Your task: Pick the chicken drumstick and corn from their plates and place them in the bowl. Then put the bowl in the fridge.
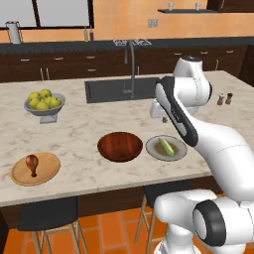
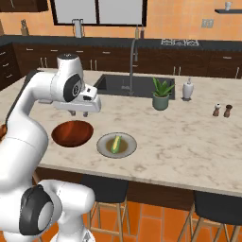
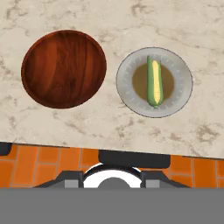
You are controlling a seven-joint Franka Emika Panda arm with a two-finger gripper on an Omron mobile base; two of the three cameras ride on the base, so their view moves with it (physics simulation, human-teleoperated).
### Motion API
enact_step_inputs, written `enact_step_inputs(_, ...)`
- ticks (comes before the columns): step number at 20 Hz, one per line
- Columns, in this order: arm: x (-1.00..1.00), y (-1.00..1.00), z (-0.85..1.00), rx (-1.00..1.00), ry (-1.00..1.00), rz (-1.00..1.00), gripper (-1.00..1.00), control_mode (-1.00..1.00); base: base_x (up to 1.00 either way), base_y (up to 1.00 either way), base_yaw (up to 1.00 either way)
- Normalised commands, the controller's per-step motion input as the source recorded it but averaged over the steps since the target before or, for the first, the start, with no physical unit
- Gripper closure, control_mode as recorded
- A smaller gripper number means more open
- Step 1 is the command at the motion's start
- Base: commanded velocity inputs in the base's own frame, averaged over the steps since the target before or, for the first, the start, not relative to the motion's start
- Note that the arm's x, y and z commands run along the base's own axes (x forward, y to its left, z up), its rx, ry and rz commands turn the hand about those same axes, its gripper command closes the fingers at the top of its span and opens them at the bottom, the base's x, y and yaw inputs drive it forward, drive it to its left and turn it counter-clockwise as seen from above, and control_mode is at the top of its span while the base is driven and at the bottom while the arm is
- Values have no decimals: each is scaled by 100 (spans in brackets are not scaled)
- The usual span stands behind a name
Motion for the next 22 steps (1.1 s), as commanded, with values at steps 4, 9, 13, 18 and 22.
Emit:
enact_step_inputs(4,-12,-5,-16,0,2,0,-100,-100,0,0,0)
enact_step_inputs(9,-1,-44,-44,0,2,0,-100,-100,0,0,0)
enact_step_inputs(13,23,-65,-68,0,4,2,-100,-100,0,0,0)
enact_step_inputs(18,69,-29,-69,-1,9,5,-100,-100,0,0,0)
enact_step_inputs(22,75,0,-78,-5,4,3,-100,-100,0,0,0)
